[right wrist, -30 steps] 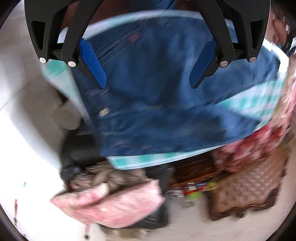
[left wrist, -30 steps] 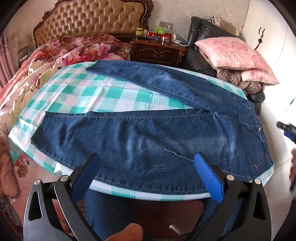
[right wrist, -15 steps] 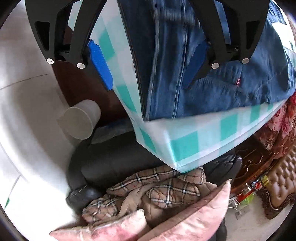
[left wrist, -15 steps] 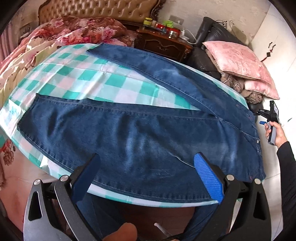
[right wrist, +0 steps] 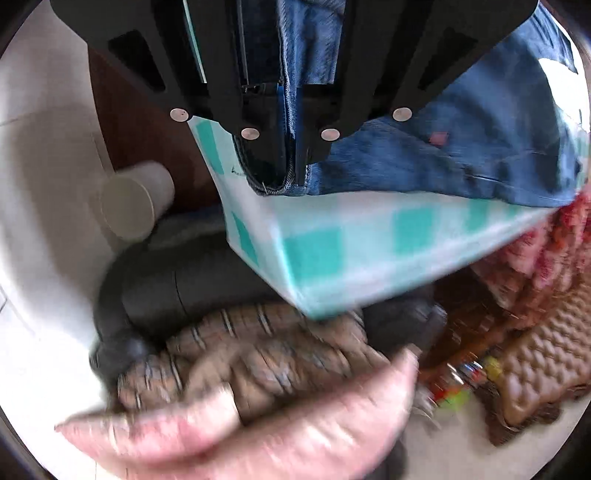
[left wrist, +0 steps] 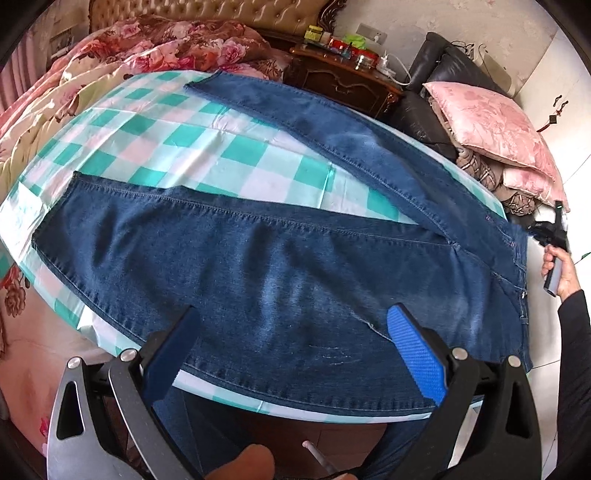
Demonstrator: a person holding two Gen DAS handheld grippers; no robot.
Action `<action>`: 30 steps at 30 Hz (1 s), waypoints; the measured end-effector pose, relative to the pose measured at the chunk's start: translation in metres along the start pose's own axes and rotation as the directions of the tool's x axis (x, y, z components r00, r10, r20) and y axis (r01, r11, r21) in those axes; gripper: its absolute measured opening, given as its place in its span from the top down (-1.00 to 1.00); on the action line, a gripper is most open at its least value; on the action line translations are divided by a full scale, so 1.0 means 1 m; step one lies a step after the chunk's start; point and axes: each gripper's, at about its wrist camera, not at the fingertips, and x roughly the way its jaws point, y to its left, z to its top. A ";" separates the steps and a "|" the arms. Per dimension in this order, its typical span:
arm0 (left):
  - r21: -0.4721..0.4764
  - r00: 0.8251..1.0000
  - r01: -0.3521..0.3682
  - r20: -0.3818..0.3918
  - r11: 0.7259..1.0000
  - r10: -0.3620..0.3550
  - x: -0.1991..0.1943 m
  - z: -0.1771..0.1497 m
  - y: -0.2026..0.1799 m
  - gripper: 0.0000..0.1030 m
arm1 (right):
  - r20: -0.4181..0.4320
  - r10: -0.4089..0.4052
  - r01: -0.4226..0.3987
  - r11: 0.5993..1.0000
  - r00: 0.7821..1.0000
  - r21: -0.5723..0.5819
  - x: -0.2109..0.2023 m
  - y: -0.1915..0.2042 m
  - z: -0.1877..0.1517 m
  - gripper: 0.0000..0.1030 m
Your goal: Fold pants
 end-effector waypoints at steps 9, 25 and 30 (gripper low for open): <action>0.000 0.994 0.077 0.084 0.997 -0.077 -0.028 0.002 0.005 -0.96 | 0.235 0.389 -0.318 0.903 0.891 -0.288 -0.219 0.065 -0.123 0.90; -0.130 0.940 0.339 -0.002 0.932 -0.342 0.072 0.089 0.020 -0.05 | 0.098 0.516 -0.525 0.842 0.851 0.124 -0.210 -0.031 -0.284 0.91; -0.258 0.932 0.351 0.002 0.900 -0.362 0.106 0.123 0.038 0.10 | 0.171 0.608 -0.625 0.777 0.775 0.073 -0.235 -0.038 -0.259 0.91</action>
